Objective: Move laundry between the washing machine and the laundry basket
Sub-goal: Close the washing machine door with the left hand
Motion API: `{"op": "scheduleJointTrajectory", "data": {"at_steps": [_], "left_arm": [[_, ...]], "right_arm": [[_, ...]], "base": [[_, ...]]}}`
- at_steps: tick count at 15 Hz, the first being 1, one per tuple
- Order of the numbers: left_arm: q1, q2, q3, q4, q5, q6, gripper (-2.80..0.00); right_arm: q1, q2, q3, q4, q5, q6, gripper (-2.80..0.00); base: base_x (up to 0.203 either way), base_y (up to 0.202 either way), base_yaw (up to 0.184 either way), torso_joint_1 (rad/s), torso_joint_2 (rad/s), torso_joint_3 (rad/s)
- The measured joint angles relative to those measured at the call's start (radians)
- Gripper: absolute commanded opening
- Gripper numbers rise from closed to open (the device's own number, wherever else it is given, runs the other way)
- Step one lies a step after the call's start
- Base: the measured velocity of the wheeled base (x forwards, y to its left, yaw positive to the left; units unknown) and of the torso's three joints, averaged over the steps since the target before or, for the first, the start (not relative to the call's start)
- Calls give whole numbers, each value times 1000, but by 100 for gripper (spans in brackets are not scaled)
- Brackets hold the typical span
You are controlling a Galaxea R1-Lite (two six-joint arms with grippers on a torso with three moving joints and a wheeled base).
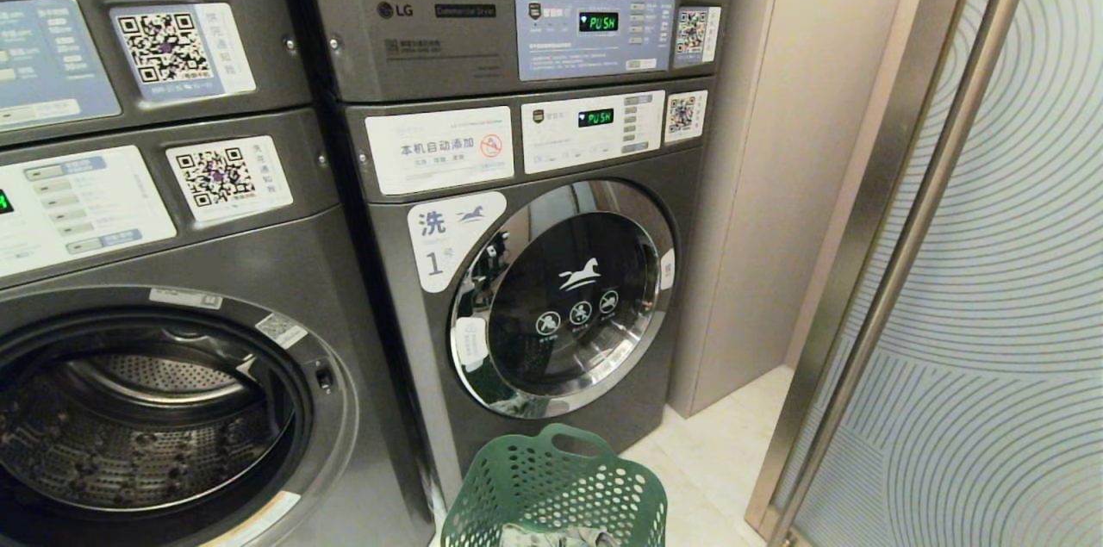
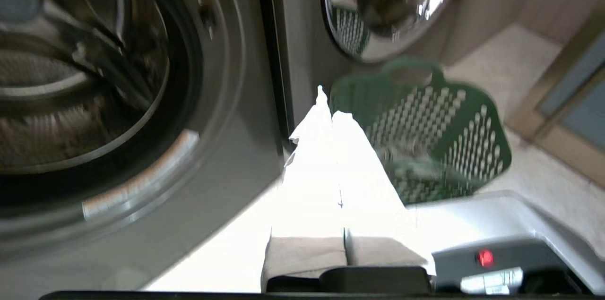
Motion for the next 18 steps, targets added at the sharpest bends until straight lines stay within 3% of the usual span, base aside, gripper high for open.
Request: {"op": "scheduleJointTrajectory", "data": {"at_steps": [4,6,10,18], "left_arm": [[66,-75,19,32,-29,97,-280],[77,-179,17,82,-30,108,-280],[82,-310,0,133,-28,86,-280],[83,-341,4,128,25,39,-280]], "right_arm": [[0,0,0,0,0,0,-280],[0,0,0,0,0,0,-280],[0,0,0,0,0,1,-280],[0,0,0,0,0,1,-280]], "base": [[0,0,0,0,0,0],[0,0,0,0,0,0],[0,0,0,0,0,0],[0,0,0,0,0,0]]}}
